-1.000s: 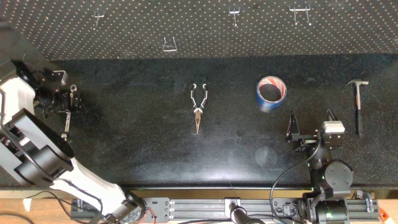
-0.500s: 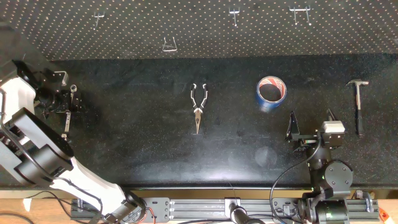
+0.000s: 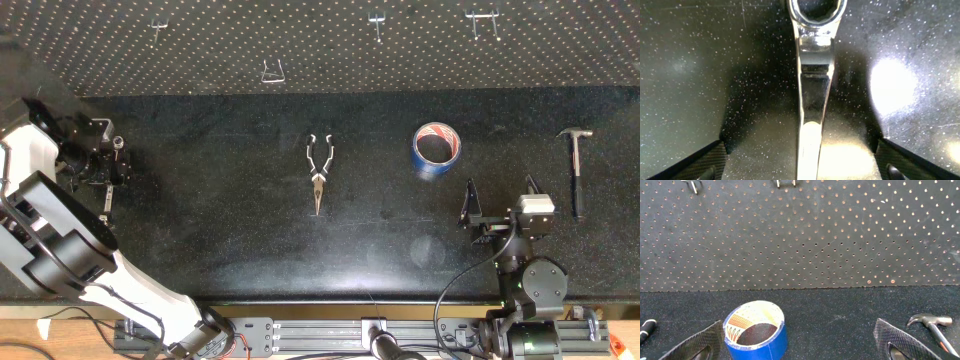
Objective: Place Tools Onto Pegboard
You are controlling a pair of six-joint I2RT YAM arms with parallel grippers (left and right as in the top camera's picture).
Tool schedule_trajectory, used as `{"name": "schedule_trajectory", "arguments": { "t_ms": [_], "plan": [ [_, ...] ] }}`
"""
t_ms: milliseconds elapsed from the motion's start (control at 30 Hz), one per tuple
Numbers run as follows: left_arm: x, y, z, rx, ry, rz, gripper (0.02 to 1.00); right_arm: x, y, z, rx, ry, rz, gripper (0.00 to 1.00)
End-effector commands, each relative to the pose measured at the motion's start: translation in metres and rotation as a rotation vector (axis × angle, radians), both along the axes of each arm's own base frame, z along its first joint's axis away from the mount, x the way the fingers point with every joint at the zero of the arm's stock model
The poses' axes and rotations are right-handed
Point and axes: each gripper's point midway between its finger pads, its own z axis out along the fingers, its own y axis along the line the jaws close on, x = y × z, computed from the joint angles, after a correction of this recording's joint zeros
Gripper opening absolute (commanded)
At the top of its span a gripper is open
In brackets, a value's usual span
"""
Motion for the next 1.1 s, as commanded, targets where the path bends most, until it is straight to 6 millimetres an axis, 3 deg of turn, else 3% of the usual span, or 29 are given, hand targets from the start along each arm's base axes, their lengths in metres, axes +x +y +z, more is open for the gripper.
{"name": "schedule_trajectory", "arguments": {
  "t_ms": [33,67,167,233,600,667,767,867,967,1100],
  "plan": [
    [-0.004,0.001,-0.009,0.003,0.035,-0.026,0.608,0.0,-0.001,-0.002,-0.011,0.003,-0.008,0.976],
    [-0.004,0.001,-0.009,0.003,0.035,-0.026,0.457,0.0,-0.001,-0.002,-0.011,0.003,-0.008,0.976],
    [-0.003,0.002,-0.009,0.006,0.029,-0.013,0.22,0.0,-0.001,-0.002,-0.011,0.003,-0.008,0.976],
    [0.001,0.005,-0.009,0.012,0.013,0.06,0.119,0.0,-0.001,-0.002,-0.011,0.003,-0.008,0.976],
    [0.004,0.006,-0.009,0.01,-0.001,0.105,0.088,0.0,-0.001,-0.002,-0.011,0.003,-0.008,0.976],
    [0.004,0.006,-0.008,0.01,-0.001,0.105,0.029,0.0,-0.001,-0.002,-0.011,0.003,-0.008,0.976],
    [0.005,0.007,0.0,0.008,0.003,0.105,0.029,0.0,-0.001,-0.002,-0.011,0.003,-0.008,0.976],
    [0.013,0.013,0.033,0.019,-0.013,0.103,0.029,0.0,-0.001,-0.002,-0.011,0.003,-0.008,0.976],
    [0.018,0.004,0.108,-0.005,-0.072,0.034,0.029,0.0,-0.001,-0.002,-0.011,0.003,-0.008,0.976],
    [-0.013,-0.019,0.184,0.045,-0.128,0.008,0.029,0.0,-0.001,-0.002,-0.011,0.003,-0.008,0.974]
  ]
}}
